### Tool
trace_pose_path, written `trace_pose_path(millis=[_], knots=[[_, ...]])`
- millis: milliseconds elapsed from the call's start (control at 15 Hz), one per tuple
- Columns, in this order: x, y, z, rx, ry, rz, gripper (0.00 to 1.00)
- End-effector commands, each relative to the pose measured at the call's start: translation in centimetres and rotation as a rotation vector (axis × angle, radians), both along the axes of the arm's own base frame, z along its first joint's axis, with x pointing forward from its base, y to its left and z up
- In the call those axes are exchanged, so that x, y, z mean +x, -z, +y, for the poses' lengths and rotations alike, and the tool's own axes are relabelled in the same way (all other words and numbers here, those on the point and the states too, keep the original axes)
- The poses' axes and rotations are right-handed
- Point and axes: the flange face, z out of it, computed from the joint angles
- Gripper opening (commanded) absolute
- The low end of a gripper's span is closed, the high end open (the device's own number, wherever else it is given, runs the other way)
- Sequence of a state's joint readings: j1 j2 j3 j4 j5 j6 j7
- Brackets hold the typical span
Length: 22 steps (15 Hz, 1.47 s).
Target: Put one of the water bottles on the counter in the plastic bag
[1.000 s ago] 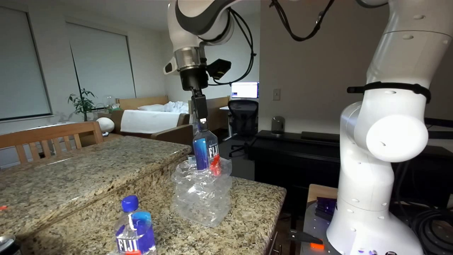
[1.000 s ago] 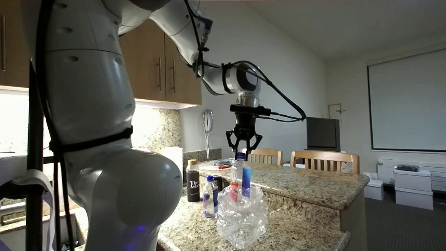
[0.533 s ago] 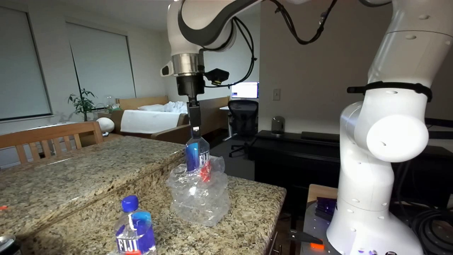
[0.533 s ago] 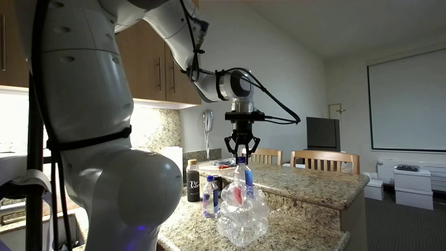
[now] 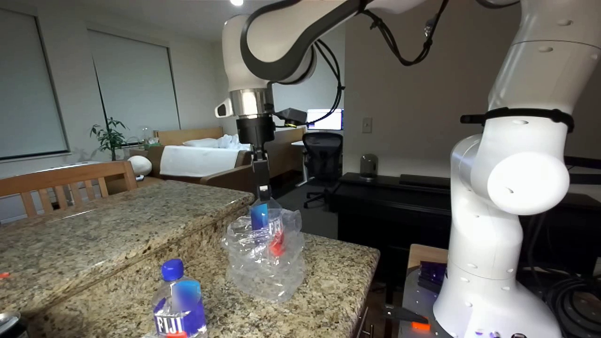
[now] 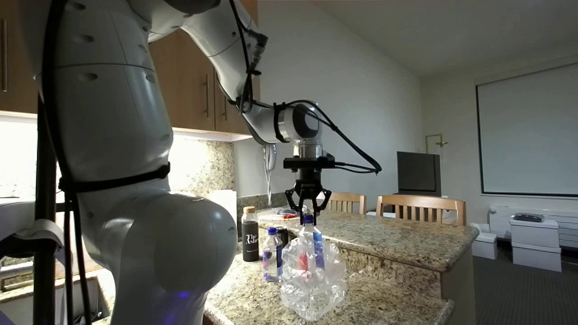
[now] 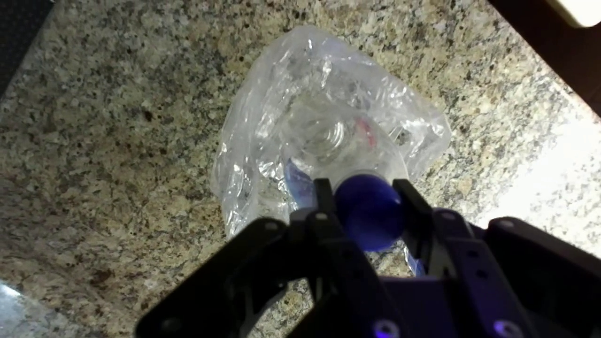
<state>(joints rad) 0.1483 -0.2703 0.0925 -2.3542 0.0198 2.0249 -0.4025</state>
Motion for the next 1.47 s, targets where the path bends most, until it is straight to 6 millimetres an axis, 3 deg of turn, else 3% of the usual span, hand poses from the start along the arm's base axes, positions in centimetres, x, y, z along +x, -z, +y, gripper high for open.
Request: trace_pose_path(millis=[0, 133, 200, 533, 733, 867, 933, 1067, 1267, 1333, 1400], knots=[[-1.2, 0.9, 0.1, -0.041, 0.036, -0.067, 0.15], [-0.7, 1.8, 0.2, -0.055, 0.048, -0.109, 0.15], [1.1, 3.7, 0.5, -0.047, 0.053, -0.133, 0.15], [2.0, 6.6, 0.7, -0.028, 0.09, -0.222, 0.15], [2.3, 7.2, 0.5, -0.026, 0.105, -0.204, 0.15], [2.3, 7.0, 0.4, -0.033, 0.107, -0.2, 0.15], [-1.9, 3.5, 0.2, -0.04, 0.13, -0.245, 0.15], [-2.9, 2.5, 0.1, -0.039, 0.144, -0.26, 0.15], [-6.4, -0.8, 0.0, -0.042, 0.159, -0.27, 0.15], [-3.5, 0.6, 0.0, -0.024, 0.131, -0.221, 0.15], [-4.1, 0.1, -0.1, -0.013, 0.13, -0.211, 0.15]])
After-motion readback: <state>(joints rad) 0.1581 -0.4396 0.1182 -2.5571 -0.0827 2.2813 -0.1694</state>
